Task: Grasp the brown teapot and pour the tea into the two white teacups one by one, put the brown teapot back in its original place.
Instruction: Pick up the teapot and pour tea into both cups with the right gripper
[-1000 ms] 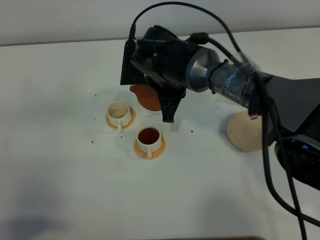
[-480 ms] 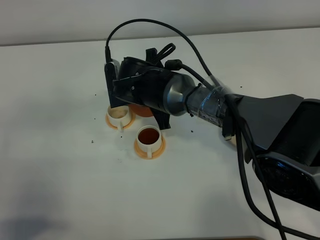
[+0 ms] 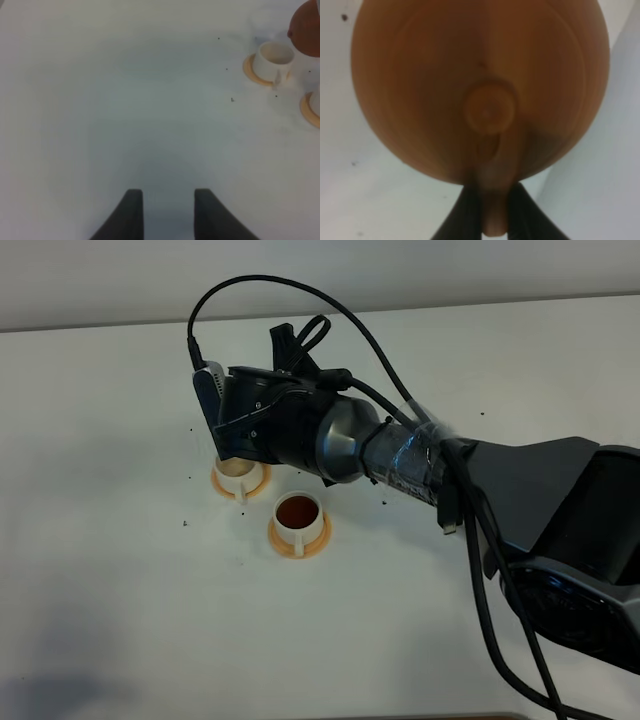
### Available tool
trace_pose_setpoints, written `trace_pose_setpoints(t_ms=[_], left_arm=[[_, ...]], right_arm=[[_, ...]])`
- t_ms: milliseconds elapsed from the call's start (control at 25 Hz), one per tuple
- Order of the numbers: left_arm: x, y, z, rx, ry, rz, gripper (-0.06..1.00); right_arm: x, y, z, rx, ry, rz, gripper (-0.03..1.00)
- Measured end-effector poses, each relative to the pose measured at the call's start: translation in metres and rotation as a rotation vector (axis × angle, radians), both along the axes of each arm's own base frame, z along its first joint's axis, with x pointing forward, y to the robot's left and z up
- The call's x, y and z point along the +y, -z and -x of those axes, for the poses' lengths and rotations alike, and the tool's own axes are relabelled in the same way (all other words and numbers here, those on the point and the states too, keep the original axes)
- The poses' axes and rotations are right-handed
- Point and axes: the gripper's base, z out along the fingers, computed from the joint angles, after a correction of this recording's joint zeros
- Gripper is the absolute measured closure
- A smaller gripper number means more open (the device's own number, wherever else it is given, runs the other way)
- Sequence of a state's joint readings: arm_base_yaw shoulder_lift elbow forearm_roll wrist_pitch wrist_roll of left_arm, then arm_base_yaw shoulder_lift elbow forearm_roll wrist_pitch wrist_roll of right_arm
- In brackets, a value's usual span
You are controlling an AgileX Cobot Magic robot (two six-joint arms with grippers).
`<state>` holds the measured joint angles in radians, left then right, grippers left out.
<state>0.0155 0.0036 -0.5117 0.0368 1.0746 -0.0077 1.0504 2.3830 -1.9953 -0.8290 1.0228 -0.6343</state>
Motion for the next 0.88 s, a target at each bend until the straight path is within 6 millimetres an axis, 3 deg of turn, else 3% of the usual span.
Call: trace_pose_setpoints(t_ms=[880], left_arm=[[0.0, 0.0, 0.0, 0.0, 0.001, -0.001, 0.69]], right_arm=[[0.009, -0.0087, 0.0034, -0.125, -0.14, 0.113, 0.87]])
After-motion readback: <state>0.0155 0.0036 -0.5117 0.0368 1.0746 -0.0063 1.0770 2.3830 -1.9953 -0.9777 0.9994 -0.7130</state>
